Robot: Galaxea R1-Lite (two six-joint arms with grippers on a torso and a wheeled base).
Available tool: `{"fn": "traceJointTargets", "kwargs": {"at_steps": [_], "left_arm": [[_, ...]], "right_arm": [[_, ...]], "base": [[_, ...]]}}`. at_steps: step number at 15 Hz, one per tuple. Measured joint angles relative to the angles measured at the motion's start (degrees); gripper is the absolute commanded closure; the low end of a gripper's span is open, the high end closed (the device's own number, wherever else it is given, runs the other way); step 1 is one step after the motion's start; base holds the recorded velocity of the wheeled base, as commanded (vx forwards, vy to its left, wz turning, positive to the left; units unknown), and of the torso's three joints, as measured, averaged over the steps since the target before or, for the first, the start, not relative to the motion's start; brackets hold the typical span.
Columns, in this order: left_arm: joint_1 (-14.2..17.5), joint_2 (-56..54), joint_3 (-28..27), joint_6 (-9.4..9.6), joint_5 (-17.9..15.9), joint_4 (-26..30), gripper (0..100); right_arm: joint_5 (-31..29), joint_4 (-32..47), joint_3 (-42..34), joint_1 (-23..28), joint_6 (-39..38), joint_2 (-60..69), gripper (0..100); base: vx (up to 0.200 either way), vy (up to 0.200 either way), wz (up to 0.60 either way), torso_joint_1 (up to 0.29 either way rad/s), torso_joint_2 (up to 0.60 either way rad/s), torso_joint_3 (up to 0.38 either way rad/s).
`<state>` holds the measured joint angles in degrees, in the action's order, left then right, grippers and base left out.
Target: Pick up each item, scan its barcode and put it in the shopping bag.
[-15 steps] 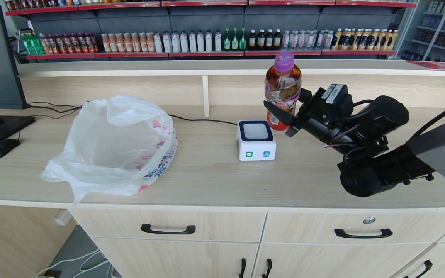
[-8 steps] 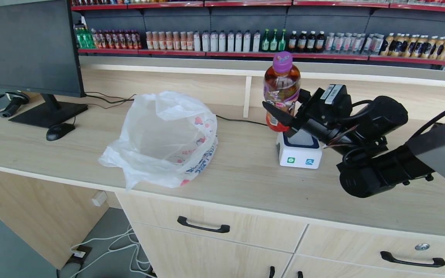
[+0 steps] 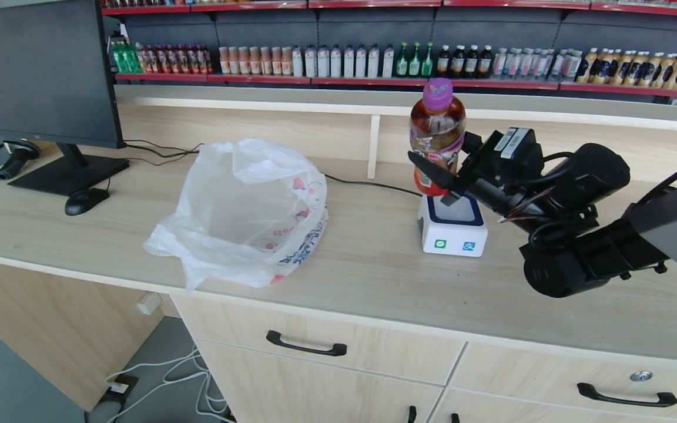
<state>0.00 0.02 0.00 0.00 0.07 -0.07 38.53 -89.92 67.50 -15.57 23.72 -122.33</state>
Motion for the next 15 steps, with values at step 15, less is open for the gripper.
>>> {"fn": "traceJointTargets", "kwargs": {"at_steps": [15], "left_arm": [[0.00,0.00,0.00,-0.07,0.00,0.02,0]], "right_arm": [[12.89,-0.07,-5.16,9.84,10.11,2.35,100]], "base": [[0.000,0.000,0.00,0.000,0.00,0.000]]}}
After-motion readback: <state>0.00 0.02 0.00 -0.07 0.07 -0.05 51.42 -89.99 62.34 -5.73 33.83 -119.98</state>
